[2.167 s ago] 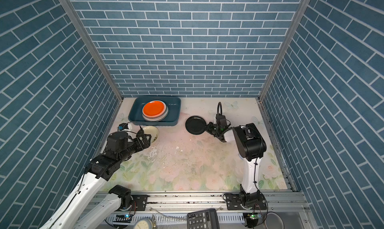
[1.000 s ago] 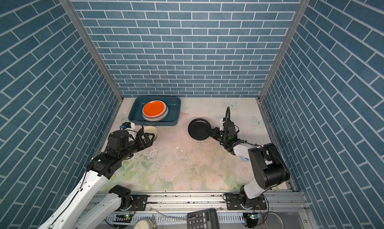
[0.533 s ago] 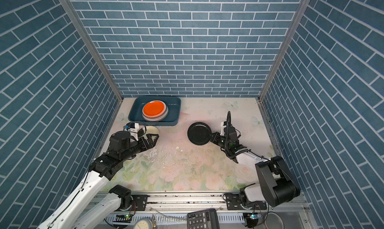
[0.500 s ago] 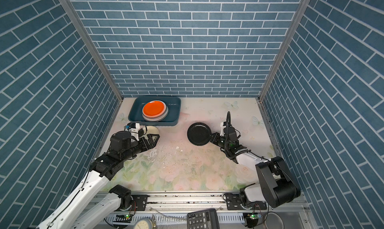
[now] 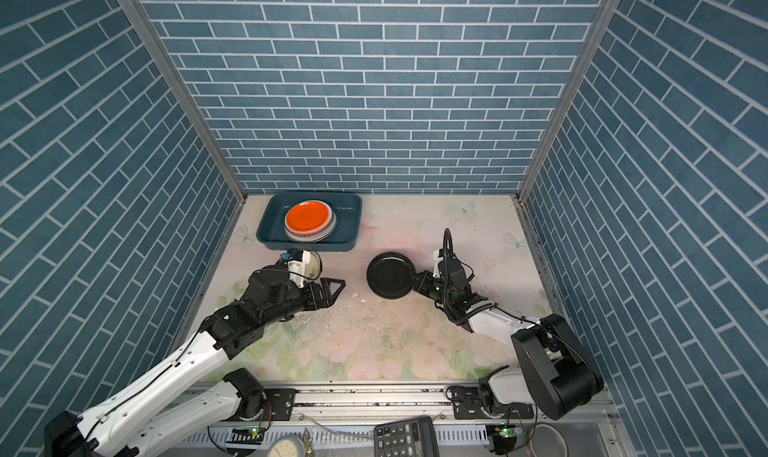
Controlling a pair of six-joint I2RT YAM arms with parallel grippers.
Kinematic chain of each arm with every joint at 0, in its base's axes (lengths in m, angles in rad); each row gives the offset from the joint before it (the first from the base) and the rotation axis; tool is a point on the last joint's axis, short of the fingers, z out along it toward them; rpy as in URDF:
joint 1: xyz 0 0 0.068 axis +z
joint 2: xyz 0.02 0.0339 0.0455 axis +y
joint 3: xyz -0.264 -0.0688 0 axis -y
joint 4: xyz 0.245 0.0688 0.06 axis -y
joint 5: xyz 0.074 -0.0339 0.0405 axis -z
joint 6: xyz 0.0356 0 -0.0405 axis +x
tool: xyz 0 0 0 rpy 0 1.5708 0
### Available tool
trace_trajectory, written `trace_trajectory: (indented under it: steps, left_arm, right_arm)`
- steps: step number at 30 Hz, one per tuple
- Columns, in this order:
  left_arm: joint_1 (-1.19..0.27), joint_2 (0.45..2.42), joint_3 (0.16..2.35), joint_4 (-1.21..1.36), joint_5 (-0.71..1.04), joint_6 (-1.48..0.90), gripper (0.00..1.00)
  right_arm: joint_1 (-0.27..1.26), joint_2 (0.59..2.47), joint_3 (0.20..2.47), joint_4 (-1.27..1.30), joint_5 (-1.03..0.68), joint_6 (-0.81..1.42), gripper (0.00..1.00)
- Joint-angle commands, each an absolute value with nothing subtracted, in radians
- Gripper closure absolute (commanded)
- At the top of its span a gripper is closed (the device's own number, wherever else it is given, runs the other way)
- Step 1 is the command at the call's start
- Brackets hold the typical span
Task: Place the plates into the plastic bin on the countertop
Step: 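Tilt the black plate up with the right gripper while the left gripper grasps its rim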
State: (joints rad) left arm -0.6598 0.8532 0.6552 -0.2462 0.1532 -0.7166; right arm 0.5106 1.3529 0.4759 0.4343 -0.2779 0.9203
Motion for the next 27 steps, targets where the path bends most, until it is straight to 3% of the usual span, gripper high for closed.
trace_trajectory:
  steps: [1, 11, 20, 27]
  left_arm:
    - [-0.686, 0.872, 0.621, -0.169, 0.130, -0.735, 0.00]
    - [-0.690, 0.953, 0.616, -0.068, 0.138, -0.742, 0.02]
    - [-0.695, 1.002, 0.604, 0.024, 0.189, -0.794, 0.29]
    - [-0.703, 1.037, 0.607, 0.034, 0.208, -0.814, 0.39]
  right_arm:
    - [0.529, 1.321, 0.461, 0.497, -0.300, 0.989, 1.00]
    - [0.607, 1.194, 0.374, 0.565, -0.295, 1.073, 1.00]
    - [0.642, 1.117, 0.374, 0.508, -0.271, 1.066, 1.00]
    - [0.658, 1.130, 0.378, 0.541, -0.278, 1.066, 1.00]
